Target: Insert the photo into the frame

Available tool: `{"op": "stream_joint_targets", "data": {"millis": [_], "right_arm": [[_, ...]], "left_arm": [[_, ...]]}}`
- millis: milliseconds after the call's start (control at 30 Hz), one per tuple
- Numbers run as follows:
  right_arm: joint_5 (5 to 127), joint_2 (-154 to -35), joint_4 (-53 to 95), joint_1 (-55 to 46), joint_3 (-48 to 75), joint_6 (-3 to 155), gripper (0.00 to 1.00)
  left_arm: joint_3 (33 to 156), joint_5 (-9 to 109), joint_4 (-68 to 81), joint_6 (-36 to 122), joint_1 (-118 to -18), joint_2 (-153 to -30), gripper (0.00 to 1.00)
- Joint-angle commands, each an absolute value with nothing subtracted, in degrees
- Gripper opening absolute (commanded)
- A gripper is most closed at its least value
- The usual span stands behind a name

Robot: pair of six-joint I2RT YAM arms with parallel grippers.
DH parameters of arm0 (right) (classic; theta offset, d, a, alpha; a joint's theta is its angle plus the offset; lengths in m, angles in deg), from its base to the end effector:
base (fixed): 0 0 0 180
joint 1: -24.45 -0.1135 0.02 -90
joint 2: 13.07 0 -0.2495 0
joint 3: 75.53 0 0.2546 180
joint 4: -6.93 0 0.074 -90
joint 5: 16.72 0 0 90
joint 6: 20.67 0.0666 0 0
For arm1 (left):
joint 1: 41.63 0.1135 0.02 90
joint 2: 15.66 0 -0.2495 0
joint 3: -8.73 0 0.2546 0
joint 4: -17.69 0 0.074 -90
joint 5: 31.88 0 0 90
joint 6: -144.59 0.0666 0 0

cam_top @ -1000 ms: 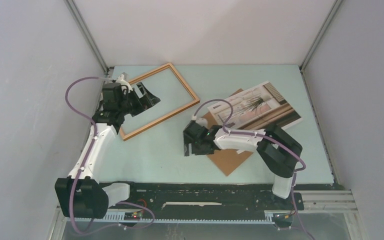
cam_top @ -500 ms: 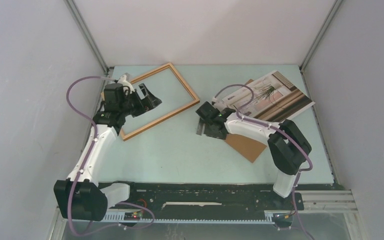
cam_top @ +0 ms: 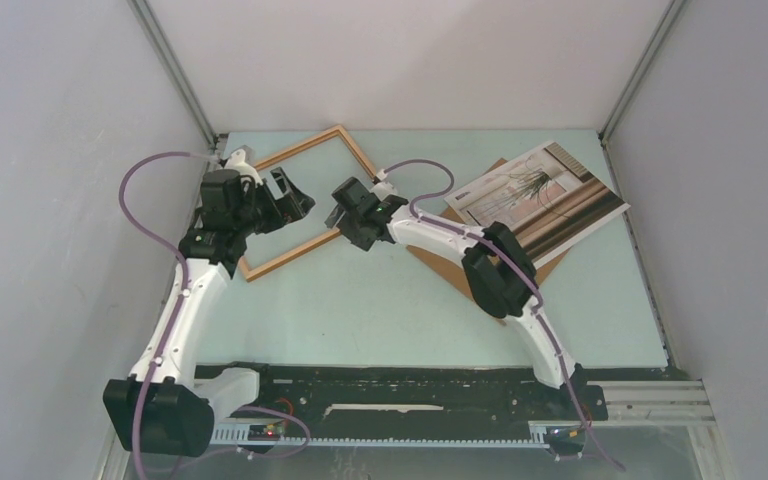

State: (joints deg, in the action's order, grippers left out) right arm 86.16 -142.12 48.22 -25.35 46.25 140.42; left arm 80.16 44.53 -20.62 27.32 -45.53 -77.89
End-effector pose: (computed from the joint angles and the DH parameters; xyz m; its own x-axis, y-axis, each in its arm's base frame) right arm 0.3481 0.3889 0.1709 -0.7711 0.5163 -0.3726 0.2473 0.7821 0.5720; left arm 0.2746 -0.0344 0.3075 -0.5556 -0.4085 -0.7242 0.0184 0.8647 -0.5019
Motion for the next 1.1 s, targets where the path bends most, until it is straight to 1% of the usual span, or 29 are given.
{"op": "stream_joint_targets", "data": {"millis": [0,267,633,733,867,967,1067], "right_arm": [[84.31,-146.94,49.80,-24.69,53.18,145.08,0.76],[83.94,-153.74,50.36,-24.17,58.24,146.25,0.71],[83.40,-158.81,50.34,-23.74,60.38,150.75,0.58],[83.34,-159.68,50.56,-23.74,60.87,151.76,0.52],[83.21,-160.71,50.61,-23.63,61.22,153.31,0.48],[83.73,-160.74,51.02,-23.62,61.23,153.76,0.40],[83.89,-160.64,52.27,-23.41,61.30,153.71,0.36]], "left_arm": [[81.34,45.75,-20.64,29.14,-45.79,-76.80,0.93],[81.37,45.83,-20.81,29.40,-45.82,-77.04,0.92],[81.66,44.13,-20.83,29.01,-45.80,-77.81,0.91],[81.73,43.75,-20.81,28.93,-45.77,-78.09,0.91],[81.82,42.79,-20.65,28.57,-45.59,-78.24,0.91],[81.76,42.21,-20.48,28.27,-45.37,-78.06,0.91],[81.70,41.79,-20.28,28.03,-44.84,-78.10,0.90]]}}
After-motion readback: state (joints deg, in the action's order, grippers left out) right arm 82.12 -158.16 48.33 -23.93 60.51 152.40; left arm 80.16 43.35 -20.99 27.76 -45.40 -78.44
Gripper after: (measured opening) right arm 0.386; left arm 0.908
